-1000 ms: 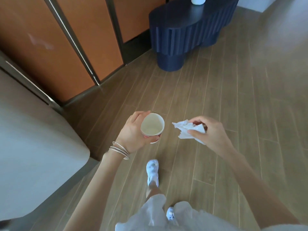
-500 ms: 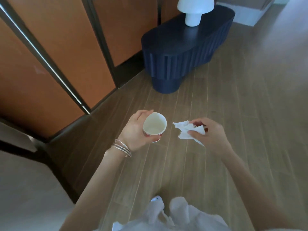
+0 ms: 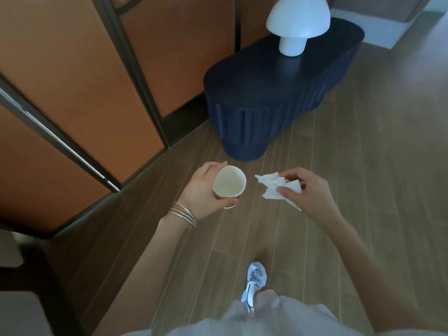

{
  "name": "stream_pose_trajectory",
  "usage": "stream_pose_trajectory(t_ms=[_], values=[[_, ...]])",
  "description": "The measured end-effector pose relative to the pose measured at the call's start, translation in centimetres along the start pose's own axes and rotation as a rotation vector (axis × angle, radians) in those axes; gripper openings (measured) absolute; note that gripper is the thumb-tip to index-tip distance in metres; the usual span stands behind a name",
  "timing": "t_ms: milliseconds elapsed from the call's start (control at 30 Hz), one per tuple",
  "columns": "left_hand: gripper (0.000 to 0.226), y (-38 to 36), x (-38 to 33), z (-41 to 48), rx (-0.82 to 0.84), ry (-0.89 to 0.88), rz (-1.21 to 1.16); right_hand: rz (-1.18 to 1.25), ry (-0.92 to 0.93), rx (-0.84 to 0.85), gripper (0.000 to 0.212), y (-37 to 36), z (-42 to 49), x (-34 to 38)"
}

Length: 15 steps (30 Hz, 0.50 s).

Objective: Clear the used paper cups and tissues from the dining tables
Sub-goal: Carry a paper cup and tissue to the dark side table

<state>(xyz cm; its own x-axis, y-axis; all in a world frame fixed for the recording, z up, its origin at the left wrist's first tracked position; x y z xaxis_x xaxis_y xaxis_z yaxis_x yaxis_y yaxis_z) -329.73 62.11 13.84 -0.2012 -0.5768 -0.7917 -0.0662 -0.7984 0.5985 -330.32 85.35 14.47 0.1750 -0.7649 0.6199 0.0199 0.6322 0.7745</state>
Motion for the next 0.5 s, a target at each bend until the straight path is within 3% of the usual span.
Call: stream_pose_trajectory(t_ms=[167,500], values=[[0.087,-0.3,0.7,9.3,-0.072,0.017,-0.019,-0.036,0.046,0.039,0.023,1.4,10.6,-2.2],[0.088,-2.5,6.8,25.0,-0.051,0.053,-0.023,-0.029,-0.005,0.085,0.023,-1.0,25.2,-8.3]])
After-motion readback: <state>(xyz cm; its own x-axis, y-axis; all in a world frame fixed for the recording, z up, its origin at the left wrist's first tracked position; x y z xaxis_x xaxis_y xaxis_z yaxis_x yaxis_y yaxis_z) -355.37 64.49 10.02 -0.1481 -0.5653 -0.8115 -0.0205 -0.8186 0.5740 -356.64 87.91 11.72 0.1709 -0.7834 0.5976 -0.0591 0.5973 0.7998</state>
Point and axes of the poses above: each hand's wrist, its own z-axis towards the middle knuckle, its own y-axis out of the back of the hand, x = y × z, the point moved 7 cm from there along z, towards the middle knuckle, and after that the axes turned 15 degrees about -z, right-handed, at the moved point
